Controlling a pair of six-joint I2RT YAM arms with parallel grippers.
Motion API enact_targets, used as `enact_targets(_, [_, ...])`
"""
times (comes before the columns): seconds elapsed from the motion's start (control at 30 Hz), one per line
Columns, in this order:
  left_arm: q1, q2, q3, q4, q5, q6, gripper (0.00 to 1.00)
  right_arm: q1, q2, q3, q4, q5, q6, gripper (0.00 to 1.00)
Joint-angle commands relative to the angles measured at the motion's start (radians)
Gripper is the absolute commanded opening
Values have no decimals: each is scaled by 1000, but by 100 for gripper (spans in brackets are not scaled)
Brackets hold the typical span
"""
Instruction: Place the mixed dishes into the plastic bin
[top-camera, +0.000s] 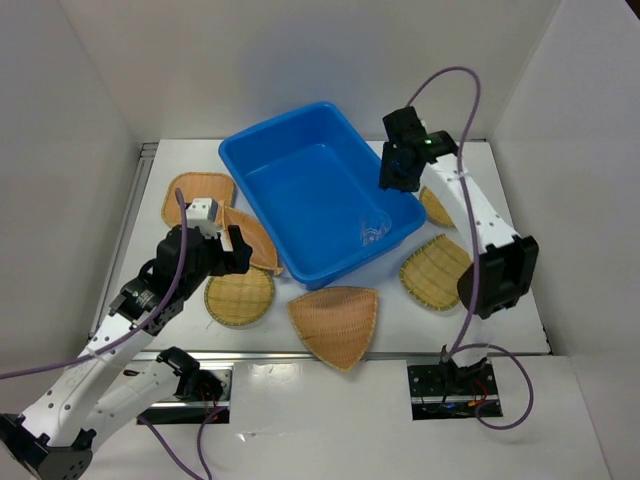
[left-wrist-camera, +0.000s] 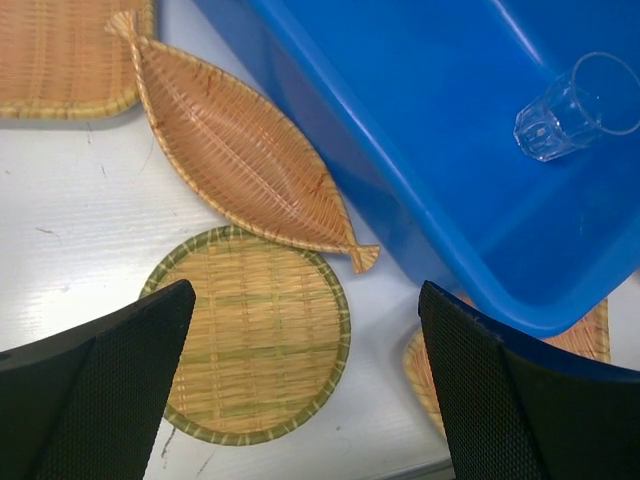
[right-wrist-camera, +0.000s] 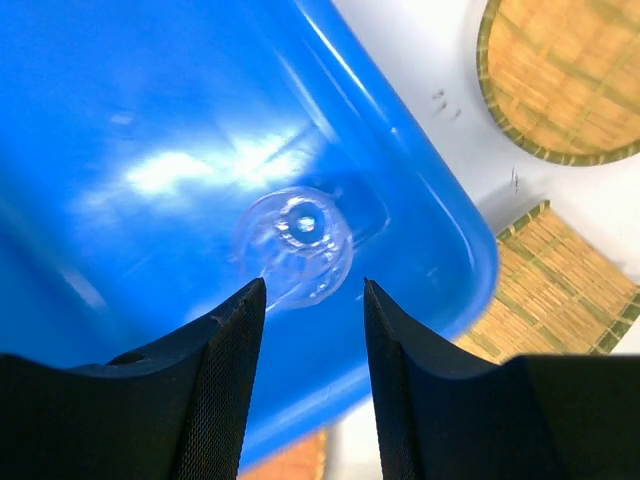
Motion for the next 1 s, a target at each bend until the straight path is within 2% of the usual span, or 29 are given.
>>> enact_targets(0.0, [-5, 14, -28, 51, 22, -52, 100, 7, -147, 41, -48, -41, -15, 50])
enact_targets(0.23, [-5, 34, -40, 51, 4, -138, 98, 7, -489, -325, 77, -236, 74, 47])
enact_targets(0.4, [-5, 98, 19, 30, -34, -92, 99, 7, -684, -511, 100, -316, 164, 45])
enact_targets(0.47, [-5, 109, 29, 30, -35, -92, 99, 7, -713, -577, 88, -334, 195, 45])
enact_targets(0.53, [-5, 109, 43, 39, -25, -92, 99, 19, -733, -631, 77, -343, 215, 51])
enact_targets(0.7, [-5, 109, 55, 50, -4, -82, 99, 94, -753, -741, 55, -362, 305, 55])
enact_targets(0.83, [-5, 130, 183, 27, -82, 35, 99, 169, -856, -927, 127, -402, 473, 56])
enact_targets(0.97, [-5, 152, 198, 48, -33, 56, 99, 183, -907, -1028, 218, -402, 560, 56])
